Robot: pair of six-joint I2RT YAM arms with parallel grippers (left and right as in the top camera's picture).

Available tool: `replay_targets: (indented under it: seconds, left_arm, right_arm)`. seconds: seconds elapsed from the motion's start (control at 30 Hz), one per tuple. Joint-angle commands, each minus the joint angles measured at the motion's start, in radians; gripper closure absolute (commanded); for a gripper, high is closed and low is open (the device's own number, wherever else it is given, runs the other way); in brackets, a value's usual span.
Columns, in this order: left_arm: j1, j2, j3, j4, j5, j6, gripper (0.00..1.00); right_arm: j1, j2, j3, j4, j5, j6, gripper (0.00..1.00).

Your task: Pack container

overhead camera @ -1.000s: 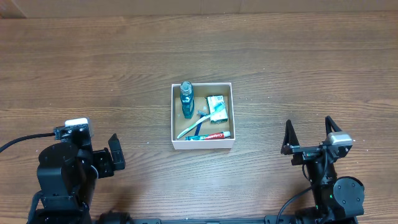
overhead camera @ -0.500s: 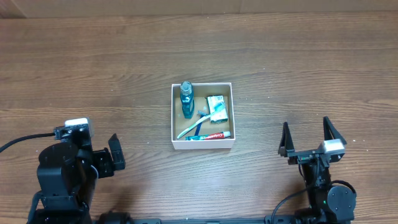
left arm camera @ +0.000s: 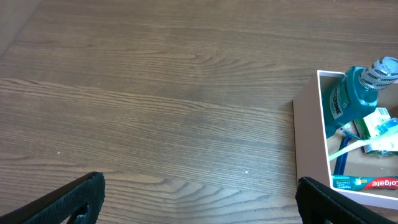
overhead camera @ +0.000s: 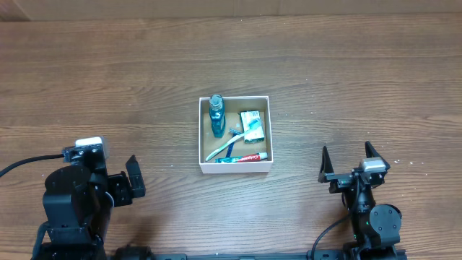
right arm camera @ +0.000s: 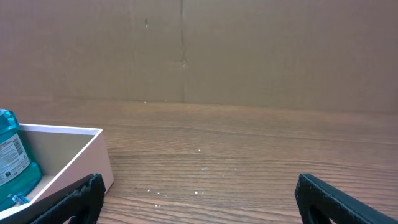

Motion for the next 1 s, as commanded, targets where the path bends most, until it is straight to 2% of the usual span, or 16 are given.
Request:
replay_targets:
  seconds: [0.0, 0.97]
  left_arm:
    - [0.004, 0.0, 0.0, 0.003, 0.005, 0.022, 0.0]
    - [0.004, -0.004, 0.0, -0.021, 0.002, 0.023, 0.0]
  right_arm:
    - [-0.003, -0.01, -0.01, 0.007, -0.016, 0.0, 0.0]
    - [-0.003, -0.01, -0.01, 0.007, -0.016, 0.0, 0.0]
